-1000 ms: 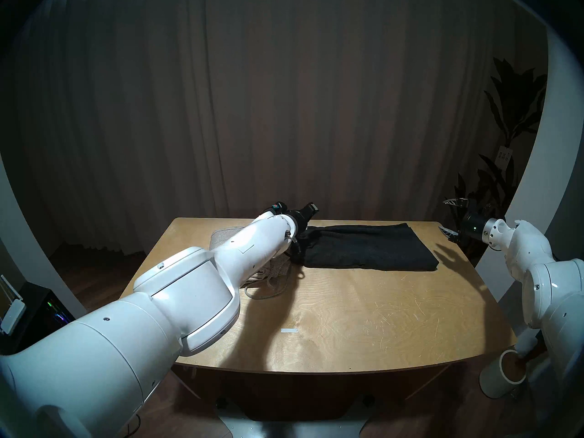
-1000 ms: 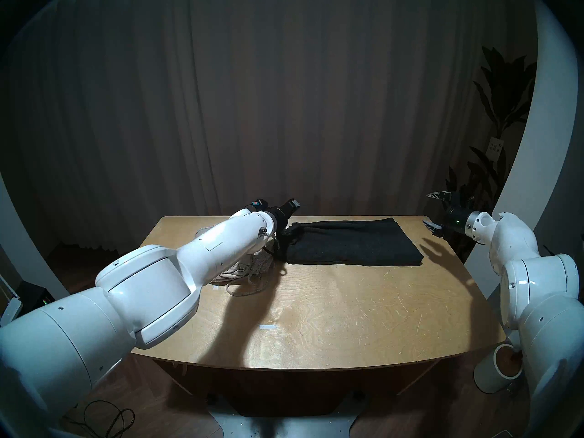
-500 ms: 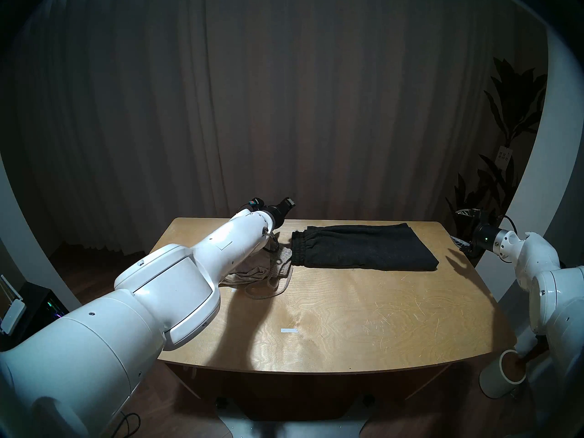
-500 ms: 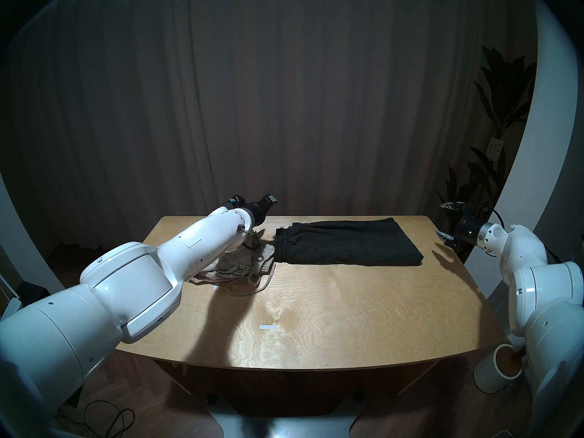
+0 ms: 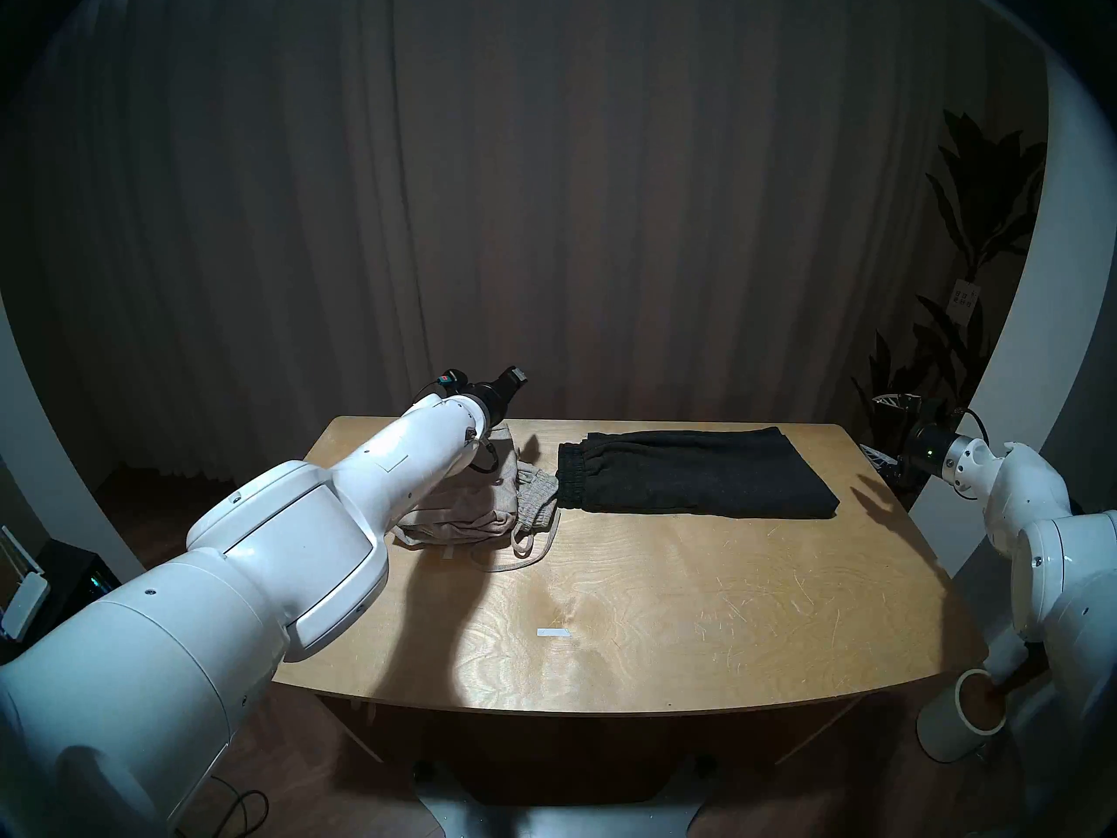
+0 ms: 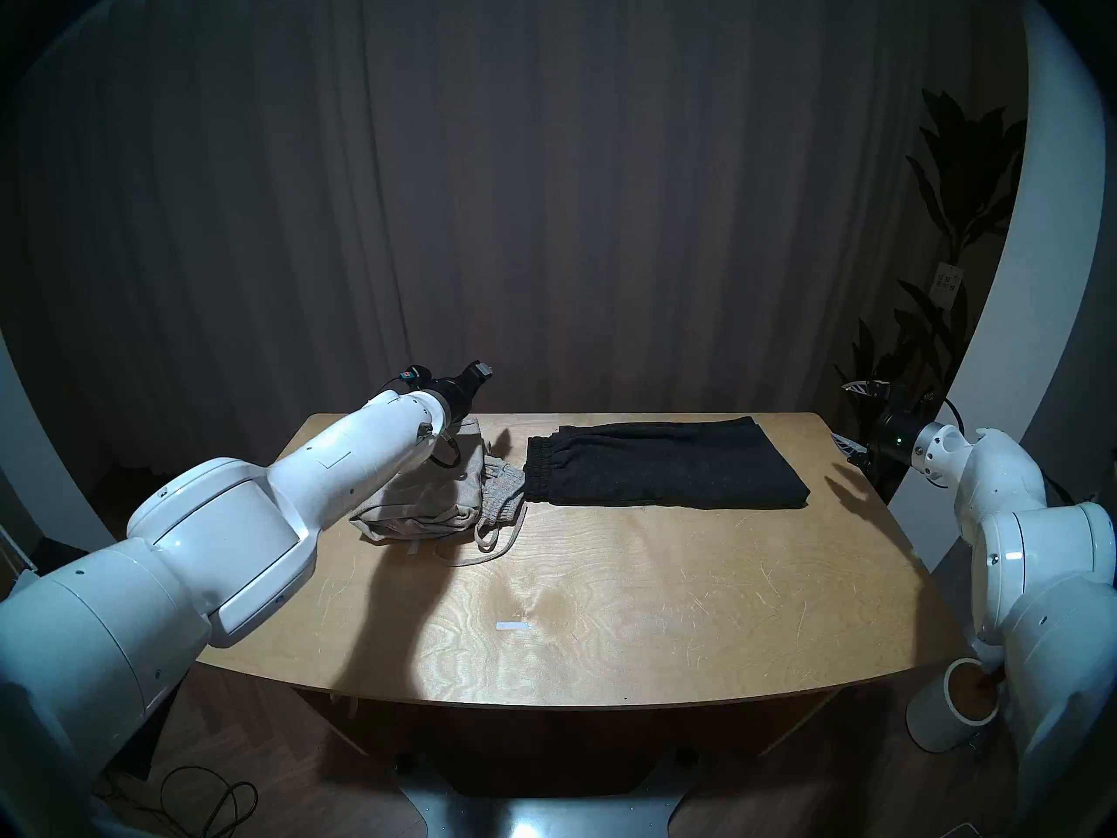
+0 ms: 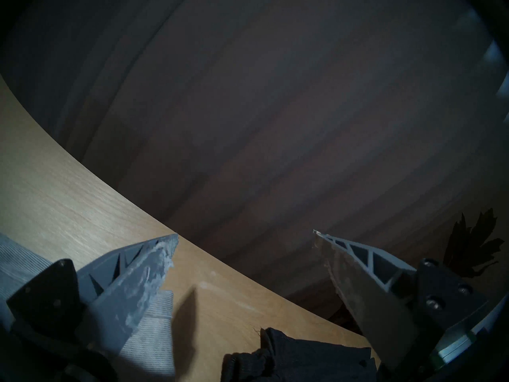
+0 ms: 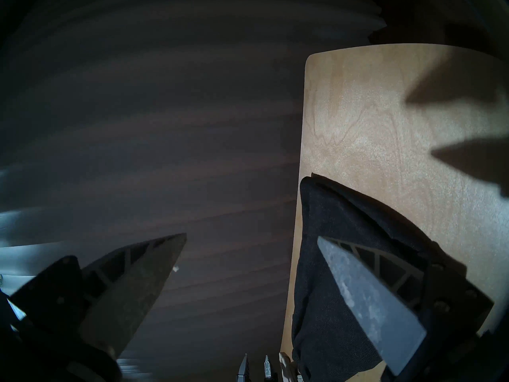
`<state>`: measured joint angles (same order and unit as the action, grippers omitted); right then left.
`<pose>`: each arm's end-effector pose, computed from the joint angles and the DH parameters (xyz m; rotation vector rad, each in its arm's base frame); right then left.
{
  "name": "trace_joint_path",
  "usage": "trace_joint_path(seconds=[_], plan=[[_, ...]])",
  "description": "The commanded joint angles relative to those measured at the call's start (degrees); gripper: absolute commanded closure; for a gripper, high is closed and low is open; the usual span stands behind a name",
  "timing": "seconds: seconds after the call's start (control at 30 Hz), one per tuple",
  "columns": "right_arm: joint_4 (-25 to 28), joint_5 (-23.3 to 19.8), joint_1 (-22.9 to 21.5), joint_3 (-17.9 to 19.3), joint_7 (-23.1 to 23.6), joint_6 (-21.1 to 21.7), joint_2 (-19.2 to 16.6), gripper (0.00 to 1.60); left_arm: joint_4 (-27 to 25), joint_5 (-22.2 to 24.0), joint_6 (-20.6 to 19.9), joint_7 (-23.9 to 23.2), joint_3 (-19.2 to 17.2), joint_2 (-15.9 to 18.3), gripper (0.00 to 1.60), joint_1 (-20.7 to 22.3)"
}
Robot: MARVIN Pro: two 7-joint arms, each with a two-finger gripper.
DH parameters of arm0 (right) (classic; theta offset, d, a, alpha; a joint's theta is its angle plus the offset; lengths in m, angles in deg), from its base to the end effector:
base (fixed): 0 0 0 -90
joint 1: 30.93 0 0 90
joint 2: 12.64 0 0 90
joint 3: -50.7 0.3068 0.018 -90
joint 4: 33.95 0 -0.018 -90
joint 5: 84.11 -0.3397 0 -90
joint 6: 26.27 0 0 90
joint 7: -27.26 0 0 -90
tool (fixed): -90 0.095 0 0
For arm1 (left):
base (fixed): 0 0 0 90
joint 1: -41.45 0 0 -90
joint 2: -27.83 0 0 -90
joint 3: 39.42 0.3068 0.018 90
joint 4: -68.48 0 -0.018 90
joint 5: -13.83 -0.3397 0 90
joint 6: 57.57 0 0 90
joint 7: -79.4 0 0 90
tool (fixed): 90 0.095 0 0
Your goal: Fold pants twice and stack them
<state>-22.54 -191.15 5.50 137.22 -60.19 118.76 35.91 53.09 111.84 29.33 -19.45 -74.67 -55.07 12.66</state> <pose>0.5186 -0.3982 -0.2585 -1.4402 1.2591 -0.8039 0.6776 -0.0176 -0.2894 2.0097 0.6037 1.3624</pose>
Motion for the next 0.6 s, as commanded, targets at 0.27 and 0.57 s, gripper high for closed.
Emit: trace_joint_path(seconds=[0.27, 0.57], plan=[[2.05, -3.0, -1.37, 2.54, 2.82, -0.03, 2.56, 0.0, -0.96, -0.48, 1.97, -3.82, -1.26, 5.57, 0.0, 1.21], [0.79, -3.52, 0.71, 3.29, 2.96, -0.03, 1.8, 0.0, -1.64, -0.73, 2.31, -5.62, -1.85, 6.98, 0.0, 0.73]])
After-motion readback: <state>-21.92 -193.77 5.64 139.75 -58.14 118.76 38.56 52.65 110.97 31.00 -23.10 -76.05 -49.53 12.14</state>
